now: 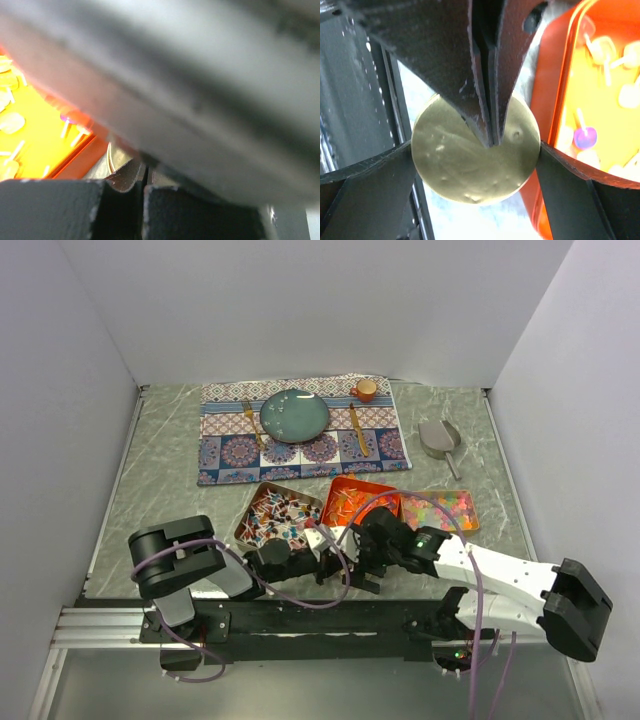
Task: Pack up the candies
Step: Close the bottle lid on the packing bottle, then screw the bottle lid onto the packing bottle.
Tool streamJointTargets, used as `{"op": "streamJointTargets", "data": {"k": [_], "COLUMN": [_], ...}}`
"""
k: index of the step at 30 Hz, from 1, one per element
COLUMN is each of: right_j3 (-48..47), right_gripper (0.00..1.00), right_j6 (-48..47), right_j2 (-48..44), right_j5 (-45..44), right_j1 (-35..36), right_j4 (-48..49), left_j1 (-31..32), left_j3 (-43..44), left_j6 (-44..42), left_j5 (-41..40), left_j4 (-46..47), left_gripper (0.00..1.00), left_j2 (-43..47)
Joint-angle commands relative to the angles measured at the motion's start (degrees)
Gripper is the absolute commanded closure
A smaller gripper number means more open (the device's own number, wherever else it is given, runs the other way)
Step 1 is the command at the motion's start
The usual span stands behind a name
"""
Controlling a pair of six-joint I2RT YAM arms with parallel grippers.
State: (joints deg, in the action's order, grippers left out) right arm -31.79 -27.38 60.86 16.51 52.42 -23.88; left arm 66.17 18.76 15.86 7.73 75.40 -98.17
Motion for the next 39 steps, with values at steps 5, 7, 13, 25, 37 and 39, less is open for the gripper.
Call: {"op": "streamJointTargets", "data": {"k": [5, 7, 13, 25, 37, 39], "right_j3": [-2.93, -2.84, -1.35, -10.83, -21.46, -24.44], "right_gripper": [0.00, 0.00, 0.00, 0.00, 0.00, 0.00], "right_j6": [1.28, 0.49, -0.75, -0.32, -1.81, 1.16], "right_j2": [-6.54, -8.38, -12.08, -14.45, -6.11, -4.18], "right_j5": [-2.01, -1.92, -2.80, -6.48, -9.39, -9.30], "right_j1": [-3.21, -3.38, -4.08, -11.03, -17.61, -19.45], "right_j4": [-3.01, -5.91, -9.34, -17.08, -14.45, -14.44], "left_j1": [2.65, 2.73, 2.91, 0.54, 1.94, 2.21], "left_j3": [2.24, 2.50, 1.98, -6.98, -7.95, -9.35], "left_j6": [-4.43, -4.52, -6.53, -19.28, -11.72, -11.90], "left_j5": [-0.87, -0.96, -1.92, -7.55, -3.16, -4.47], "left_j4": [-7.54, -7.46, -3.51, 7.08, -4.39, 0.35], "left_gripper": [0.99, 0.99, 0.99, 0.12, 0.03, 0.03], "left_j2": [-5.27, -6.33, -7.48, 11.31, 15.92, 11.44]}}
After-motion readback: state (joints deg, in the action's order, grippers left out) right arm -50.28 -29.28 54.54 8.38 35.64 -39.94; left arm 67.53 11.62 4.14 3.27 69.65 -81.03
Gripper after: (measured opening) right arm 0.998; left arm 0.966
